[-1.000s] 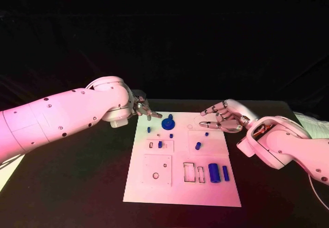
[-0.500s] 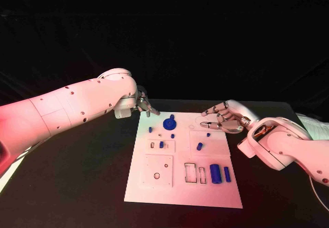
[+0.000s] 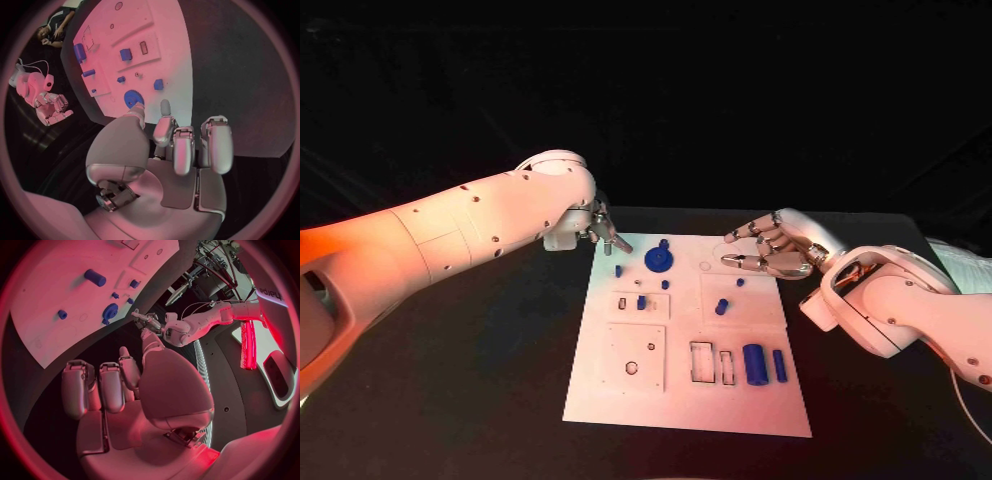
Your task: Assemble the parts on the task board
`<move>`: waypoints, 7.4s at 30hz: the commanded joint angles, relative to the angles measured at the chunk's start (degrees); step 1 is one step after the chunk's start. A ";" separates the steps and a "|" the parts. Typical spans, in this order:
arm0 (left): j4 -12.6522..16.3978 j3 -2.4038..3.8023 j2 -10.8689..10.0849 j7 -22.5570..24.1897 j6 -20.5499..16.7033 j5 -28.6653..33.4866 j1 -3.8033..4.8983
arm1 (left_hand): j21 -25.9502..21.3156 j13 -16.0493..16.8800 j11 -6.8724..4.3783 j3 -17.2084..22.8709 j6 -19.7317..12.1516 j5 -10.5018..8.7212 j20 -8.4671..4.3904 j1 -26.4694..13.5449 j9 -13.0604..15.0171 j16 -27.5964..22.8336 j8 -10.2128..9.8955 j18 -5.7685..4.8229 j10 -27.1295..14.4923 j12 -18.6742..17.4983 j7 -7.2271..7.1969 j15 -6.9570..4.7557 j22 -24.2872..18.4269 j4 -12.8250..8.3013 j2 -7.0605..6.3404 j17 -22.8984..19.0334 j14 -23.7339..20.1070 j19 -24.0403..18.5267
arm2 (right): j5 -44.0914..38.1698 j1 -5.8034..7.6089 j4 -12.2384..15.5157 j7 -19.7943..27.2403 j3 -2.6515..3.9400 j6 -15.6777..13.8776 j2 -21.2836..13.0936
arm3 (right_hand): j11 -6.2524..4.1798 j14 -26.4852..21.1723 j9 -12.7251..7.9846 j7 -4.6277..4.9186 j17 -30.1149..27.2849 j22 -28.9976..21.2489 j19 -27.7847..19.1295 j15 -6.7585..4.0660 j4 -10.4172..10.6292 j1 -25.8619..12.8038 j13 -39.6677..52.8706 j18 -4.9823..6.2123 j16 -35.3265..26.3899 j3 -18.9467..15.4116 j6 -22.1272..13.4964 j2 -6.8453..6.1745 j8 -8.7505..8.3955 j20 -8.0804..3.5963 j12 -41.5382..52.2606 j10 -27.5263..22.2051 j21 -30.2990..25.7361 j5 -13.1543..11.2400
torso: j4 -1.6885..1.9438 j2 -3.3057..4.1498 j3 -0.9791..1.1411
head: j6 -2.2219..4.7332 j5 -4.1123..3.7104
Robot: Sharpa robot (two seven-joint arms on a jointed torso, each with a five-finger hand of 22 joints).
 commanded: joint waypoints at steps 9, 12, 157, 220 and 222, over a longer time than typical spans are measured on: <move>-1.08 -0.26 0.94 -0.78 3.02 -1.38 -1.27 | 0.32 0.06 -0.33 -0.36 0.38 0.31 0.37 0.39 -0.07 0.18 0.25 0.05 0.24 0.29 -0.02 0.19 7.33 0.06 0.41 15.08 5.94 0.76 | -0.26 -0.06 -0.02 0.34 0.00 -0.06 0.22 | -0.22 2.77 0.07 -0.33 0.02 2.36 -0.08 -0.35 -0.13 0.09 0.30 1.05 -0.23 -0.32 0.10 0.52 -0.03 -0.05 0.10 0.11 -0.31 0.65 | -0.04 0.00 0.05 | -0.09 0.03; -1.17 -0.29 0.88 -0.84 3.36 -0.93 -1.44 | 0.30 0.02 -0.33 -0.37 0.38 0.31 0.37 0.41 -0.08 0.18 0.25 0.06 0.22 0.27 -0.03 0.19 7.31 0.07 0.45 15.08 5.94 0.75 | -0.26 -0.07 0.00 0.30 0.00 -0.04 0.19 | -0.22 2.77 0.07 -0.33 0.03 2.34 -0.10 -0.35 -0.14 0.14 0.29 1.06 -0.24 -0.33 0.10 0.55 -0.02 -0.05 0.09 0.11 -0.32 0.77 | -0.05 0.05 0.03 | 0.00 0.00; 23.07 -1.51 -11.75 -1.66 -13.49 0.80 -7.16 | 1.98 -0.17 -0.80 37.31 1.78 3.79 0.06 11.18 -1.05 0.18 2.45 -0.62 2.70 1.18 -0.18 0.05 10.21 -14.76 -8.85 15.08 5.94 2.46 | -0.28 -0.06 0.01 0.14 0.00 0.15 0.22 | -0.23 2.80 0.11 -0.34 0.09 2.40 -0.04 -0.37 -0.20 0.49 0.35 1.04 -0.23 -0.38 0.20 0.72 0.03 -0.07 0.24 0.16 -0.31 1.32 | 0.33 -0.26 0.22 | -1.13 1.29; 22.50 -1.52 -10.77 -3.48 -9.82 -2.80 -7.44 | 2.13 -0.15 -1.10 38.49 2.63 8.05 -0.13 9.84 -0.83 0.18 2.68 -0.68 3.18 1.00 -0.46 -0.21 10.47 -15.53 -9.81 15.08 5.94 2.64 | -0.28 -0.07 0.09 0.08 0.00 0.23 0.23 | -0.23 2.80 0.11 -0.34 0.09 2.40 -0.04 -0.37 -0.20 0.49 0.35 1.04 -0.23 -0.38 0.20 0.72 0.03 -0.07 0.24 0.16 -0.31 1.32 | 0.35 -0.29 0.27 | -1.85 1.69; 22.55 -1.52 -10.64 -3.47 -10.02 -2.81 -7.45 | 2.13 -0.15 -1.10 38.49 2.63 8.05 -0.13 9.84 -0.83 0.18 2.68 -0.68 3.18 1.00 -0.46 -0.21 10.47 -15.53 -9.81 15.08 5.94 2.64 | -0.28 -0.07 0.09 0.08 0.00 0.22 0.24 | -0.23 2.80 0.11 -0.34 0.09 2.40 -0.04 -0.37 -0.20 0.49 0.35 1.04 -0.23 -0.38 0.20 0.72 0.03 -0.07 0.24 0.16 -0.31 1.32 | 0.34 -0.27 0.27 | -1.88 1.66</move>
